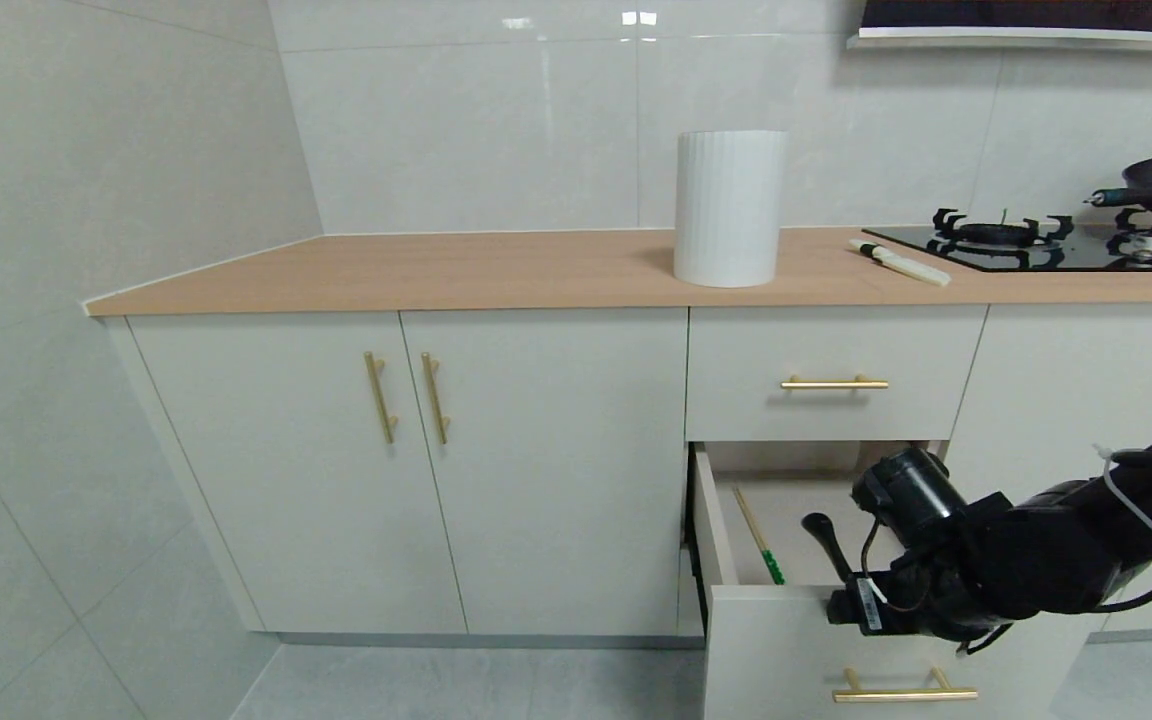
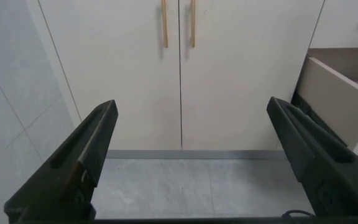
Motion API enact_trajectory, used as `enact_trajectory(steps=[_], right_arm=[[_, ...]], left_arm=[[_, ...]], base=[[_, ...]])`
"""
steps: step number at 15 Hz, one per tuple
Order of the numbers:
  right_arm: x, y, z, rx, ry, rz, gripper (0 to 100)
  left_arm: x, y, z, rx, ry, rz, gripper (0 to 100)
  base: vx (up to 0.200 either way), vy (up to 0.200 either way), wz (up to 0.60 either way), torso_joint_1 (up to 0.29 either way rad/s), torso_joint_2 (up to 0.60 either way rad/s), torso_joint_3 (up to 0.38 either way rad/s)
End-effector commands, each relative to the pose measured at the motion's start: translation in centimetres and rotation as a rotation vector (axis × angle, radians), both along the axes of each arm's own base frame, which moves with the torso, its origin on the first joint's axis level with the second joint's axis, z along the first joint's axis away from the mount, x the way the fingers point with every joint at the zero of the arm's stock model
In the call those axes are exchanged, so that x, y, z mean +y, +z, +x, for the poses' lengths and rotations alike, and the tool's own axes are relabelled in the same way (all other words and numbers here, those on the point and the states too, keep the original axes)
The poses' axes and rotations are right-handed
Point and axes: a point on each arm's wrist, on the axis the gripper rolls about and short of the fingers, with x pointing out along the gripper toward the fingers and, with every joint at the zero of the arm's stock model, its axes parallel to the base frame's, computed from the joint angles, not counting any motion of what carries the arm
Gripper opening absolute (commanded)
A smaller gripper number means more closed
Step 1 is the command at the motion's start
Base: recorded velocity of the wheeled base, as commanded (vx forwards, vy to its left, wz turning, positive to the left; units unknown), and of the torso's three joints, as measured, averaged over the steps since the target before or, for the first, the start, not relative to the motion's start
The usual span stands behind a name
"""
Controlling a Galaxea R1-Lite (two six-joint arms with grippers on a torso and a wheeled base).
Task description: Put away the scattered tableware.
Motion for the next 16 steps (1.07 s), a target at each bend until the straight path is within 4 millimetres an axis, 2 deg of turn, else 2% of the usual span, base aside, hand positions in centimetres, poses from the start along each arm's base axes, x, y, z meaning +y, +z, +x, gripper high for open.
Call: enact_trajectory(steps=[1,9,12,16], right_arm=[[-0.5,-0.7,1.0,0.012,-0.03,-0.001,100],[-1.8,-2.7,4.8,-0.139,-0.132,0.072,100],[-2.3,-4.0,6.5,-0.203,-0.159,0.089,100],[-2.9,-4.4,8.5,-0.244,-0.191,0.103,100]], left_arm=[[0.0,0.0,0.0,-0.001,0.0,0.0,100],[0.0,0.0,0.0,-0.001,0.0,0.0,100],[0.0,0.0,0.0,-0.001,0.0,0.0,100],[0.0,0.0,0.0,-0.001,0.0,0.0,100]], base=[[0.0,0.0,0.0,0.0,0.0,0.0],[0.0,0.0,0.0,0.0,0.0,0.0],[0.0,0.0,0.0,0.0,0.0,0.0],[0.0,0.0,0.0,0.0,0.0,0.0]])
